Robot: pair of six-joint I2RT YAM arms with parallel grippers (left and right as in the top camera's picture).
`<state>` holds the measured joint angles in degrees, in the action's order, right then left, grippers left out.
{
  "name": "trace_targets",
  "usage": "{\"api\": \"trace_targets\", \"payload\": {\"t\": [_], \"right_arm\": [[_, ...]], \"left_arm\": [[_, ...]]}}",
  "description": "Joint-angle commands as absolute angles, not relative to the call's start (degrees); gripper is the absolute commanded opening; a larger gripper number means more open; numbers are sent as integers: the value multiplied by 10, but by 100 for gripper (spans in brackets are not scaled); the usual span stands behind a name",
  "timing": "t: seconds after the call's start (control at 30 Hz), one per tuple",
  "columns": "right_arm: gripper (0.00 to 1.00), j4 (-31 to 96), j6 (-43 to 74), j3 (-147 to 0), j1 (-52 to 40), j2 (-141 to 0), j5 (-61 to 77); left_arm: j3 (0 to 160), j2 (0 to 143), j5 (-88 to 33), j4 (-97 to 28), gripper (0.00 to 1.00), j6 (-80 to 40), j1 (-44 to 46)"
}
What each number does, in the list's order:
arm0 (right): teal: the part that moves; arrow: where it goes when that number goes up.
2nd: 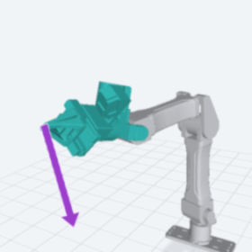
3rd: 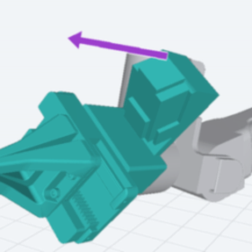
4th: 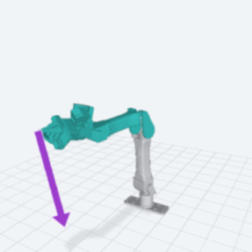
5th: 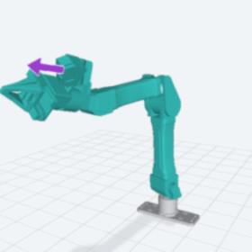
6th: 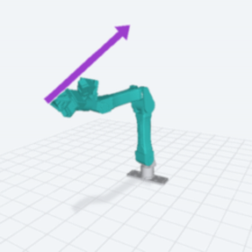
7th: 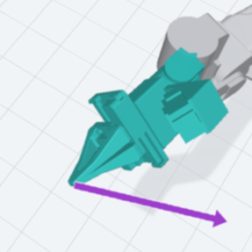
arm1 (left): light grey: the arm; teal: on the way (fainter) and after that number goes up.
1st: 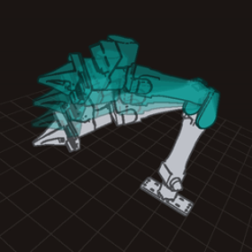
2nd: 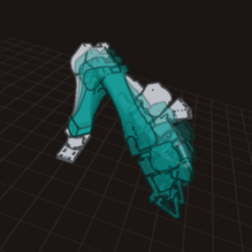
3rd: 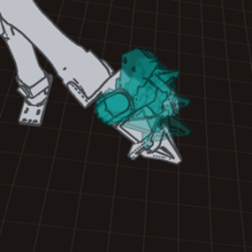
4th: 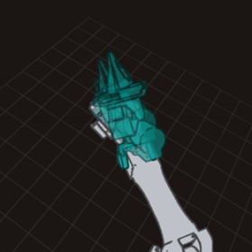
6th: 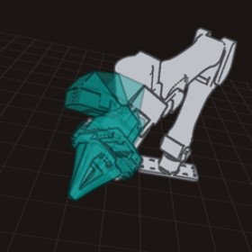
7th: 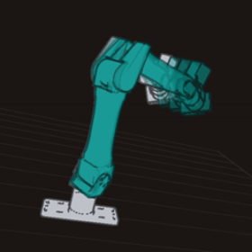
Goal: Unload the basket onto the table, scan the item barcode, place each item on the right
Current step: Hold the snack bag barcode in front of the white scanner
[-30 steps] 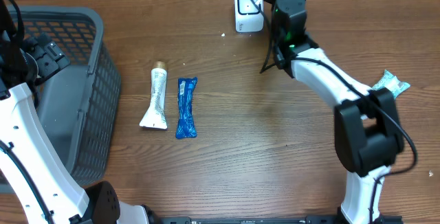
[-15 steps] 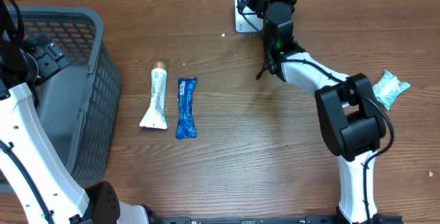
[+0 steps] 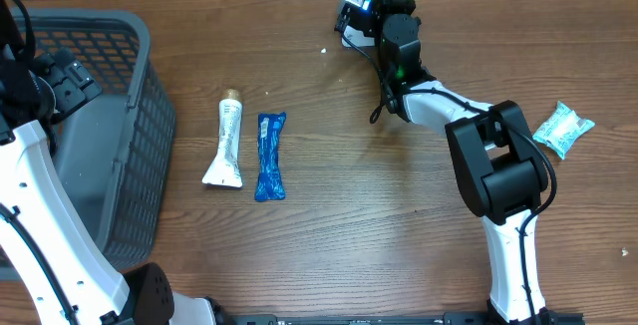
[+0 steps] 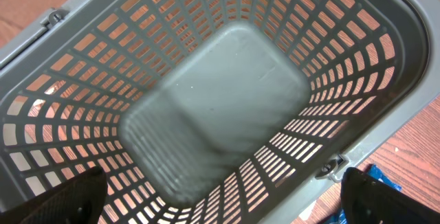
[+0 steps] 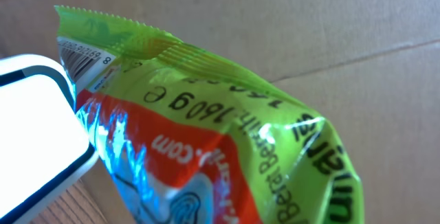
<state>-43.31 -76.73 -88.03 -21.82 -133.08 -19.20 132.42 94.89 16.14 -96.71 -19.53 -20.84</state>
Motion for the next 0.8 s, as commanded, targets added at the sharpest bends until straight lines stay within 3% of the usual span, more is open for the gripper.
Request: {"api": "trace_targets", "payload": {"t": [0.0, 0.77], "right_arm": [[4, -442, -770, -887, -209, -1328, -173], [4, -460, -763, -896, -176, -1364, -143]], "left_arm": [[1324, 951, 169, -968, 100, -193, -210], [1324, 951, 169, -968, 100, -193, -210]]}}
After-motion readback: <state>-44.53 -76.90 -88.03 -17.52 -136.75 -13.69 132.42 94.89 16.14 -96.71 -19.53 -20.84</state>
